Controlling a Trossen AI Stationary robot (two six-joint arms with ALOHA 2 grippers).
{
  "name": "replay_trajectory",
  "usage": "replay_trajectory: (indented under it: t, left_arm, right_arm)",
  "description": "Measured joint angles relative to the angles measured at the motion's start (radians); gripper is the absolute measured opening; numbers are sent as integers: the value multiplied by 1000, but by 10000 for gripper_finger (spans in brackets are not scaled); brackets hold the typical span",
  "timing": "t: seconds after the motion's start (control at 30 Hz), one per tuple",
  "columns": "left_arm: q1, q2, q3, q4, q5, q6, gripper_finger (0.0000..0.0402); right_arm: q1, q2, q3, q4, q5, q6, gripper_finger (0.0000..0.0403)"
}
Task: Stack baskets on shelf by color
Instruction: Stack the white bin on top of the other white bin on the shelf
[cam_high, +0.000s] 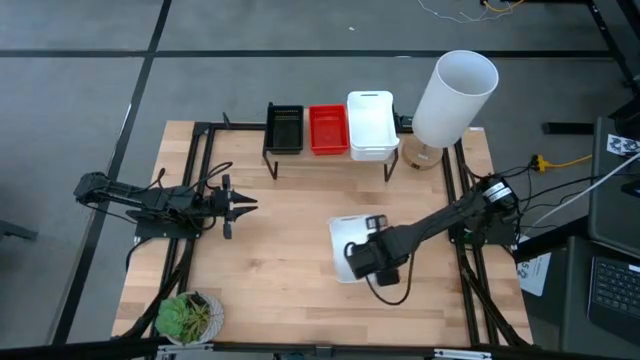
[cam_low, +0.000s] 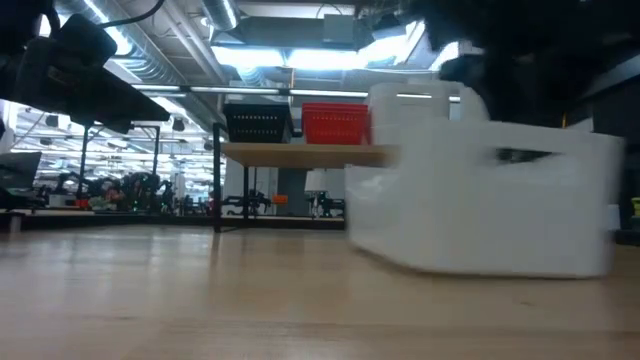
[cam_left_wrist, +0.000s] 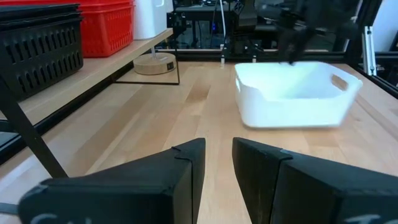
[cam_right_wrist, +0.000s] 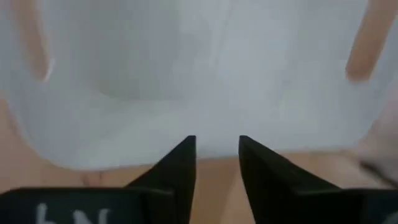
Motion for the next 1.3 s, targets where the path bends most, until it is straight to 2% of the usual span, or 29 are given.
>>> replay_trajectory:
  t: [0.17, 0.33, 0.43, 0.6, 0.73, 0.83, 0.9, 1.03, 1.3]
  left_arm:
    - [0, 0, 0, 0, 0, 0, 74]
    - [0, 0, 0, 0, 0, 0, 75]
    - [0, 0, 0, 0, 0, 0, 75]
    - [0, 0, 0, 0, 0, 0, 75]
    - [0, 0, 0, 0, 0, 0, 75]
    - [0, 0, 0, 0, 0, 0, 75]
    - [0, 0, 0, 0, 0, 0, 75]
    - [0, 0, 0, 0, 0, 0, 75]
    - [0, 0, 0, 0, 0, 0, 75]
  right_arm:
    - [-15, -7, 1, -169, 32, 41, 122]
    - [-24, -35, 1, -204, 65, 43, 122]
    - [-18, -63, 1, -168, 36, 47, 122]
    - [42, -99, 3, -44, -106, 46, 122]
    - [104, -99, 3, -21, -210, 52, 122]
    - [150, -99, 3, -12, -209, 58, 122]
    - [172, -99, 3, -3, -168, 81, 122]
    - [183, -99, -18, 50, -143, 103, 122]
    - [183, -99, -159, 194, -170, 138, 122]
